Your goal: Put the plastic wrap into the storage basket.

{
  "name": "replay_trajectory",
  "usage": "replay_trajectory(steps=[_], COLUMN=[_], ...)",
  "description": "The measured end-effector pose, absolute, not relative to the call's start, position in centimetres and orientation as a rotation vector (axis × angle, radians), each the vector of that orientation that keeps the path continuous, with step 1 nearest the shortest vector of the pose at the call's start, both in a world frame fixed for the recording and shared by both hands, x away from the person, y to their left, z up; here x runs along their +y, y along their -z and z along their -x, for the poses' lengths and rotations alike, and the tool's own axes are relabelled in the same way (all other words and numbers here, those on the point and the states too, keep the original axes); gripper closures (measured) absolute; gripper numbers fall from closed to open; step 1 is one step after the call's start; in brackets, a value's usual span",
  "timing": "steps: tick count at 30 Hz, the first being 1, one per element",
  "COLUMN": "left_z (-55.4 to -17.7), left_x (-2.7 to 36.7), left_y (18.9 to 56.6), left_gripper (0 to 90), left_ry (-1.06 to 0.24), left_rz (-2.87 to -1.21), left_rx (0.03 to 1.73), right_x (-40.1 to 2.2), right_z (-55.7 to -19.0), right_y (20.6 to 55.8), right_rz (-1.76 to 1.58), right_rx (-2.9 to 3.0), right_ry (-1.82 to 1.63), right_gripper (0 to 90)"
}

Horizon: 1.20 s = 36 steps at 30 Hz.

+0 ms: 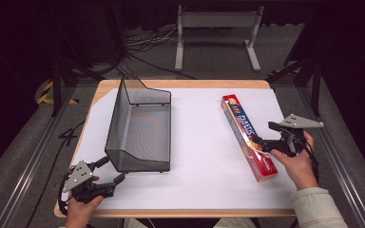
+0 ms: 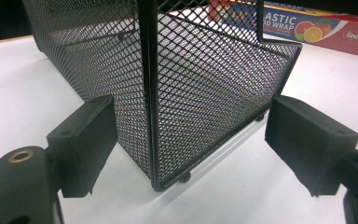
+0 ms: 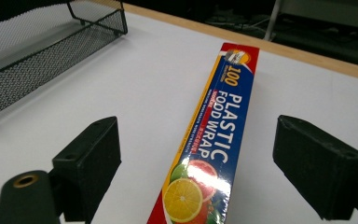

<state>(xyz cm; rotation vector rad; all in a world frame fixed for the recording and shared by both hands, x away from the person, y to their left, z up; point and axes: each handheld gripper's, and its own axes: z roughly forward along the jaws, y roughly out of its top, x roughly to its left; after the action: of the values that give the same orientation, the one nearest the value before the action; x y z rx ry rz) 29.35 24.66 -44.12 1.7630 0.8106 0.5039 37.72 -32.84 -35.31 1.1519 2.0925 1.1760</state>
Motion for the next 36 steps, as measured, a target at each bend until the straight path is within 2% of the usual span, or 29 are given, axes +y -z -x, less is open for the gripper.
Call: replay_trajectory(steps=[17, 36], left_z=[-29.3, -29.4], left_x=[24.8, 24.9], left_y=[44.2, 44.2], left_gripper=[17.5, 17.5], left_ry=[-0.506, -0.510], left_rz=[-1.759, -1.762], left_rx=[0.823, 0.826], right_x=[-30.9, -30.0], right_z=[-40.6, -42.1], right_y=[36.9, 39.2], right_rz=[-1.325, -1.456], right_rx=[2.148, 2.217], right_ry=[-0.957, -0.760], right_gripper=[16.8, 17.2])
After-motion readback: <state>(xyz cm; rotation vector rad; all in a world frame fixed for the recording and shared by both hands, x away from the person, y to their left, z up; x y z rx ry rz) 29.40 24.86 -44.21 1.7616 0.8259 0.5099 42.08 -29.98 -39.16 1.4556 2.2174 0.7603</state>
